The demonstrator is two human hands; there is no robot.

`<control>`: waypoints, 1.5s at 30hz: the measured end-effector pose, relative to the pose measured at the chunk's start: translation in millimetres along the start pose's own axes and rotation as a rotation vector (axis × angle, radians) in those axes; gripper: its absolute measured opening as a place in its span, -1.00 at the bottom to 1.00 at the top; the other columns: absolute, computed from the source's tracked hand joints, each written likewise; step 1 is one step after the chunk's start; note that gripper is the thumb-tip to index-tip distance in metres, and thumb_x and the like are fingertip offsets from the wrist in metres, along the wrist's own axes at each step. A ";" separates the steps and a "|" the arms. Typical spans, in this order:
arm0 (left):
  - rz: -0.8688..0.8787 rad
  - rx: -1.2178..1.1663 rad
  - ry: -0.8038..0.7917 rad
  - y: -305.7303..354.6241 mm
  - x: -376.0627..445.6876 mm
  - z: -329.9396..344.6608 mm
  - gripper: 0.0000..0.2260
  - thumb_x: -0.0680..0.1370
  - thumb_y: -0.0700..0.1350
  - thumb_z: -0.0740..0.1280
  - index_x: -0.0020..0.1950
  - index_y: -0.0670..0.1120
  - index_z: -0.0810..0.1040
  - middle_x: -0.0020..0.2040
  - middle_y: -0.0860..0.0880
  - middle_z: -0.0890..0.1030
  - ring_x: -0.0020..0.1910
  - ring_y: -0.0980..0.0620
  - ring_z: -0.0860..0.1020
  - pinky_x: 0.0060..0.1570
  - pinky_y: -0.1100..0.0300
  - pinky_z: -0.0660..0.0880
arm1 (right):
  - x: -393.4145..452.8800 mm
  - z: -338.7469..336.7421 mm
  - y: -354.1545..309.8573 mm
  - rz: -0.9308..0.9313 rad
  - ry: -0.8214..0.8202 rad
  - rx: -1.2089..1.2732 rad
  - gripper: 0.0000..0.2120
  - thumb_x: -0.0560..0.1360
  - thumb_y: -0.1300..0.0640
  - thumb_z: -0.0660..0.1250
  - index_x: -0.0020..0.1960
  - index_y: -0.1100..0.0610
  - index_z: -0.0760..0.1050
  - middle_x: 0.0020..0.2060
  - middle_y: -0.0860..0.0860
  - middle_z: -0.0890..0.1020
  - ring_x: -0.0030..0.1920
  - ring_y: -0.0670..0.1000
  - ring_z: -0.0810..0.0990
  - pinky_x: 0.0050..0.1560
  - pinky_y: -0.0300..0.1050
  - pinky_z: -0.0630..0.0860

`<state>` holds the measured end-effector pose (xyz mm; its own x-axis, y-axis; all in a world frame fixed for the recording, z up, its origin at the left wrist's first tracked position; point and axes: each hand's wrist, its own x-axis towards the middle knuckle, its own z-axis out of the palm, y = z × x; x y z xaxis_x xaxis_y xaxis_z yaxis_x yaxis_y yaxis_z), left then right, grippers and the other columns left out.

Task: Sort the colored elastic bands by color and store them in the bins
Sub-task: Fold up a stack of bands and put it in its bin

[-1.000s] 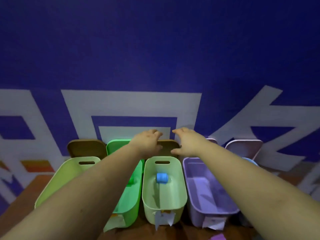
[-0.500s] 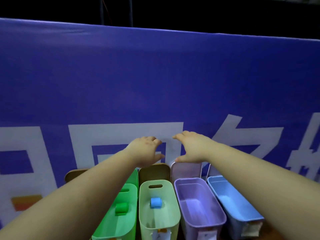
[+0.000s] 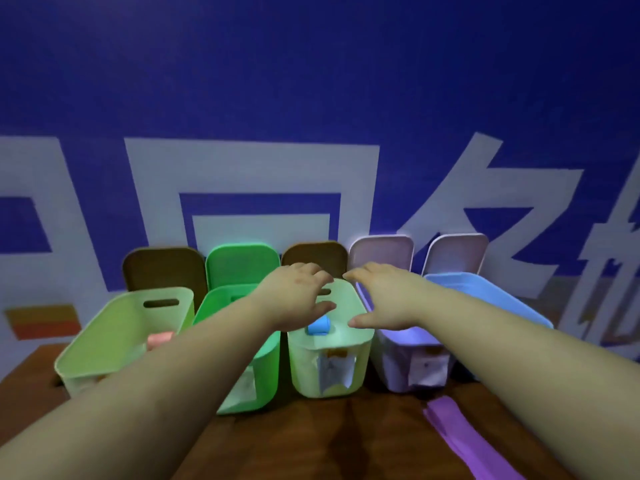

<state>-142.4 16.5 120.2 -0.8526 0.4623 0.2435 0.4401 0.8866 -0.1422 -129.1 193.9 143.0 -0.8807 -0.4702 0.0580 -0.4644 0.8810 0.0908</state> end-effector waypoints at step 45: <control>-0.598 -0.574 -0.022 222.1 29.1 253.5 -0.53 0.53 0.32 0.09 0.24 0.08 0.53 0.31 -0.11 0.44 0.30 -0.15 0.35 0.26 0.01 0.23 | -144.2 294.3 95.4 0.702 0.258 0.389 -0.60 0.62 -0.09 0.04 0.33 0.08 0.41 0.32 0.03 0.46 0.32 0.05 0.39 0.32 -0.05 0.27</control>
<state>-140.9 223.3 -147.6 -0.9911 -0.0843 0.1032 -0.0188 0.8548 0.5185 -74.1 361.3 -149.3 -0.9500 0.2381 0.2022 0.1426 0.9065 -0.3975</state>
